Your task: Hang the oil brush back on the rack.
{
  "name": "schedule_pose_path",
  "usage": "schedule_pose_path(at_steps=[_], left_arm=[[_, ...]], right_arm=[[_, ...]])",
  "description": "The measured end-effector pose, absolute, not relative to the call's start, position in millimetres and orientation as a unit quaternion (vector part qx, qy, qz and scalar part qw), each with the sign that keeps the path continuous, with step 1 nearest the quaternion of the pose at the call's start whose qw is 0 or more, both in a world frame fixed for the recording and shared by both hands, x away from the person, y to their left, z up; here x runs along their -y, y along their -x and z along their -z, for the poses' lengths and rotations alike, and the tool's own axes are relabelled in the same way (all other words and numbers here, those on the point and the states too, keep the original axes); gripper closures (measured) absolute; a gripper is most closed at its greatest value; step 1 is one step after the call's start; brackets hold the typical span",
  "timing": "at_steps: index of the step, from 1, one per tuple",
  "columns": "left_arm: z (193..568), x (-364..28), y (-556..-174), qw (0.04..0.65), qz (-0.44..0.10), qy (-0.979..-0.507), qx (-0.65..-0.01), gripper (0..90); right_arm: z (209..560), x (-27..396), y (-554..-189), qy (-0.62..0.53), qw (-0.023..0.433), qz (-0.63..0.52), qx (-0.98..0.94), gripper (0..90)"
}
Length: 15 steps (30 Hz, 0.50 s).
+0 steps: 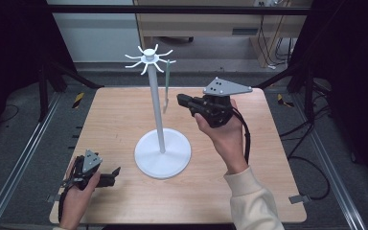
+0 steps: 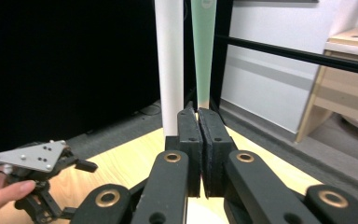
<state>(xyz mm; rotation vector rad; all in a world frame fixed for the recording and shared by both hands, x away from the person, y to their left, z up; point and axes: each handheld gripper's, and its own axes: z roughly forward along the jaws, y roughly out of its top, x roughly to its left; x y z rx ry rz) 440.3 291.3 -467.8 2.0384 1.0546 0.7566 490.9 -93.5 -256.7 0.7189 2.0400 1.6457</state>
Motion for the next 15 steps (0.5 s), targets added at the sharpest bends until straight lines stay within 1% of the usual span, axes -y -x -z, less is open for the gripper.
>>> schedule_pose_path(at_steps=[4,7,15], left_arm=[[467.6,-290.7,-440.3,0.356,-0.292,-0.789,-0.407,2.9],[467.3,-290.7,-440.3,0.356,-0.292,-0.789,-0.408,2.9],[467.0,-293.3,-440.3,0.359,-0.294,-0.783,-0.414,2.9]], right_arm=[[254.8,95.1,-486.6,-0.270,0.239,-0.570,-0.738,83.7],[254.8,96.8,-485.4,-0.282,0.256,-0.555,-0.739,78.7],[254.5,104.4,-486.7,-0.321,0.287,-0.532,-0.729,57.7]])
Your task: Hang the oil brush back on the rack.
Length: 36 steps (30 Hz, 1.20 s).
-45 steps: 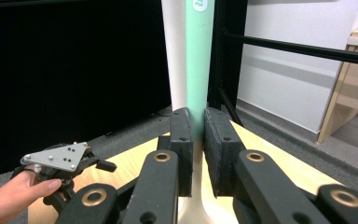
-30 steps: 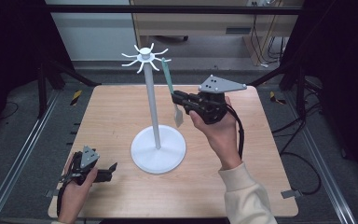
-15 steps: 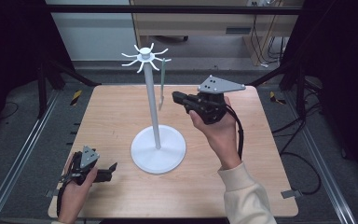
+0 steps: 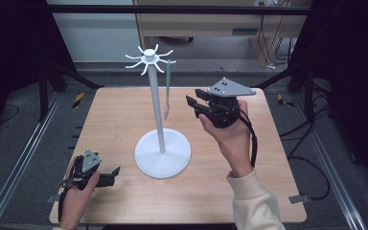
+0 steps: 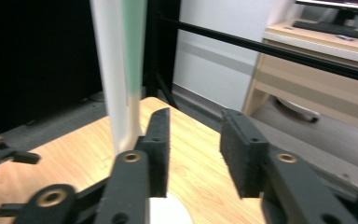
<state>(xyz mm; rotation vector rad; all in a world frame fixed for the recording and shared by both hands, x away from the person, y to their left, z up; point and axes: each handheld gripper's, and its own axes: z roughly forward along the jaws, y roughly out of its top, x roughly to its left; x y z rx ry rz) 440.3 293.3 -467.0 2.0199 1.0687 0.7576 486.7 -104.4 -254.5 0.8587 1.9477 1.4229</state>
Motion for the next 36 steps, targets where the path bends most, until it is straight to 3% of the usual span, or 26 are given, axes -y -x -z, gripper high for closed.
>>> schedule_pose_path(at_steps=[13,29,36], left_arm=[[466.2,-295.2,-441.2,0.359,-0.296,-0.780,-0.419,2.9],[465.0,-298.2,-441.5,0.362,-0.299,-0.776,-0.422,2.8],[464.9,-297.4,-441.1,0.363,-0.298,-0.777,-0.418,2.8]], right_arm=[[255.9,120.3,-488.8,-0.361,0.308,-0.502,-0.723,25.6],[258.5,148.3,-491.6,-0.381,0.326,-0.493,-0.711,14.2],[259.5,159.9,-492.7,-0.395,0.325,-0.493,-0.704,13.3]])
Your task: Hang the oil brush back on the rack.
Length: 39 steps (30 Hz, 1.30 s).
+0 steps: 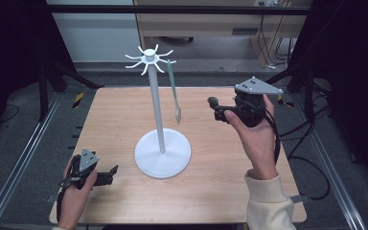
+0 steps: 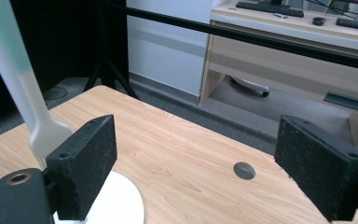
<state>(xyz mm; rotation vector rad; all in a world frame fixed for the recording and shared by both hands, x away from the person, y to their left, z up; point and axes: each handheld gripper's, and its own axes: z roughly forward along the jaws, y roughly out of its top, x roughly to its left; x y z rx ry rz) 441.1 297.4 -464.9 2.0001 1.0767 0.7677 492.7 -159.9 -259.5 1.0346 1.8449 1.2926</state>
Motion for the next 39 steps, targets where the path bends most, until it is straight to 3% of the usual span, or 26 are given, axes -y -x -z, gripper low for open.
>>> schedule_pose_path(at_steps=[17,39], left_arm=[[464.8,-295.3,-440.7,0.362,-0.297,-0.779,-0.416,2.8],[465.1,-295.9,-441.1,0.362,-0.296,-0.780,-0.416,2.8]], right_arm=[[270.7,188.9,-500.1,-0.429,0.324,-0.485,-0.690,10.1],[333.4,215.1,-532.1,-0.487,0.301,-0.418,-0.705,12.4]])
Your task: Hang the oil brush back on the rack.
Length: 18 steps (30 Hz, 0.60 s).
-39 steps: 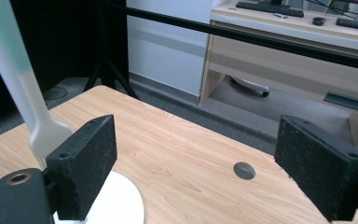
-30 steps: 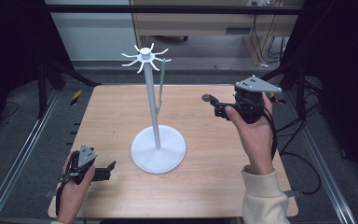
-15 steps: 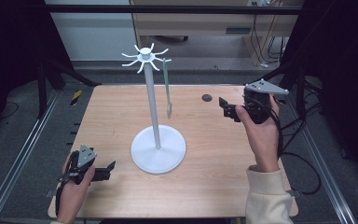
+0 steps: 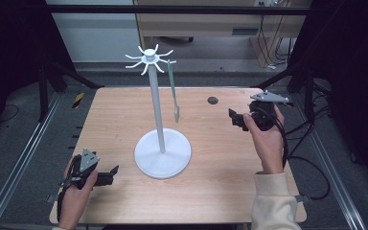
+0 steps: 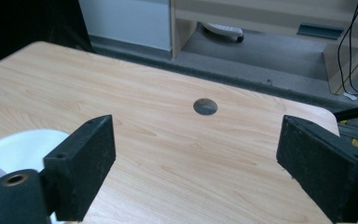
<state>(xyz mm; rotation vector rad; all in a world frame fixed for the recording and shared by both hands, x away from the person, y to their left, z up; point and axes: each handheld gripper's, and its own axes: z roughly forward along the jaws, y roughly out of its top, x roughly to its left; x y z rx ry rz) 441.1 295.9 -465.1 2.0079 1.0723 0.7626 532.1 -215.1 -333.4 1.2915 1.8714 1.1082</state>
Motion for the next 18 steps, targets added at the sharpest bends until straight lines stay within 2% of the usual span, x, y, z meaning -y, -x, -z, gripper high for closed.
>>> schedule_pose_path(at_steps=[18], left_arm=[[465.7,-294.8,-441.4,0.361,-0.294,-0.782,-0.415,2.8]], right_arm=[[380.0,219.3,-536.5,-0.494,0.300,-0.390,-0.717,12.8]])
